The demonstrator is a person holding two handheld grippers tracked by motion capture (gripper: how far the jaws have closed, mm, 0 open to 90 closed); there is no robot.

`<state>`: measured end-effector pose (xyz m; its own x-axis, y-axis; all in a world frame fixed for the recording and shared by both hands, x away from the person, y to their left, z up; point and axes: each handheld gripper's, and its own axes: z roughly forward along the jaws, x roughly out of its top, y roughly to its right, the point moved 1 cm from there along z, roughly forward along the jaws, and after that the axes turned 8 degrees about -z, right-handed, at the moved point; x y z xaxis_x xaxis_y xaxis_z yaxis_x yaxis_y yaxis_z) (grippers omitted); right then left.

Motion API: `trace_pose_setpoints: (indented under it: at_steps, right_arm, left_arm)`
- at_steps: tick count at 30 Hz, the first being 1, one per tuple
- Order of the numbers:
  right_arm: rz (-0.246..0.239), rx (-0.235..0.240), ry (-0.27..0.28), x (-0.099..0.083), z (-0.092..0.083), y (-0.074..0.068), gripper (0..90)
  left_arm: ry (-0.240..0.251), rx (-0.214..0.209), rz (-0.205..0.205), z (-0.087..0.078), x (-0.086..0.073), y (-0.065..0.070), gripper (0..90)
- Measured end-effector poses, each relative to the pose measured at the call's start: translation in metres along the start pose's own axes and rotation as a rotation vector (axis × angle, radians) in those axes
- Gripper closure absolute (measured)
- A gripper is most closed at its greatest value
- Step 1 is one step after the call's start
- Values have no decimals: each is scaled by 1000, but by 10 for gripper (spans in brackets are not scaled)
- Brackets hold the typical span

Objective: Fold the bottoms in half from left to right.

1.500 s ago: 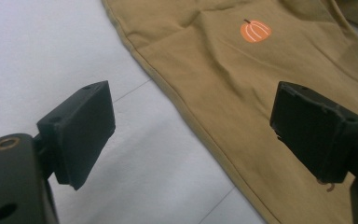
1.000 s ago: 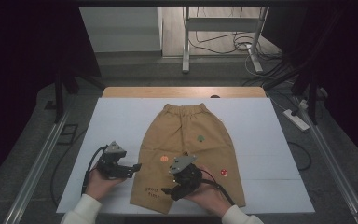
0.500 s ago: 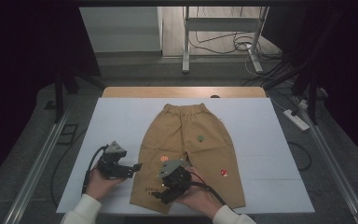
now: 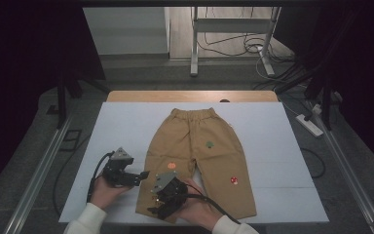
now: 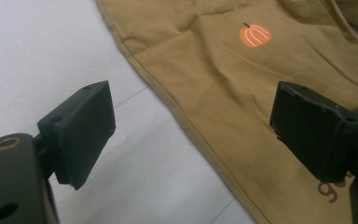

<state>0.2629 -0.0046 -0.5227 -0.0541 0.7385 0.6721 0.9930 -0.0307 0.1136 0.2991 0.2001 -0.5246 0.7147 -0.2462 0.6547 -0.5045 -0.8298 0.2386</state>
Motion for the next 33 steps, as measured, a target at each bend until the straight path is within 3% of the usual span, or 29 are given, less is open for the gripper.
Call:
trace_pose_setpoints:
  at_steps: [6, 16, 24, 27, 29, 33]
  right_arm:
    - [-43, 24, -14, 8, 12, -10, 212]
    - [-67, 52, -19, 13, 26, -18, 218]
    - [-97, 41, -40, 16, 34, -21, 231]
    - [-103, 37, -58, 14, 37, -20, 281]
    - [-81, 72, -50, 14, 37, -18, 367]
    - [-76, 68, -49, 14, 36, -17, 465]
  left_arm:
    - [0, 12, 1, 0, 0, -1, 143]
    - [-2, 11, -1, 0, 0, -1, 141]
    - [0, -3, -19, 0, -1, -3, 139]
    - [-1, 1, -21, 0, -1, -4, 139]
    - [-4, 4, -19, 1, -1, -4, 138]
    - [-4, 5, -18, 1, -1, -3, 138]
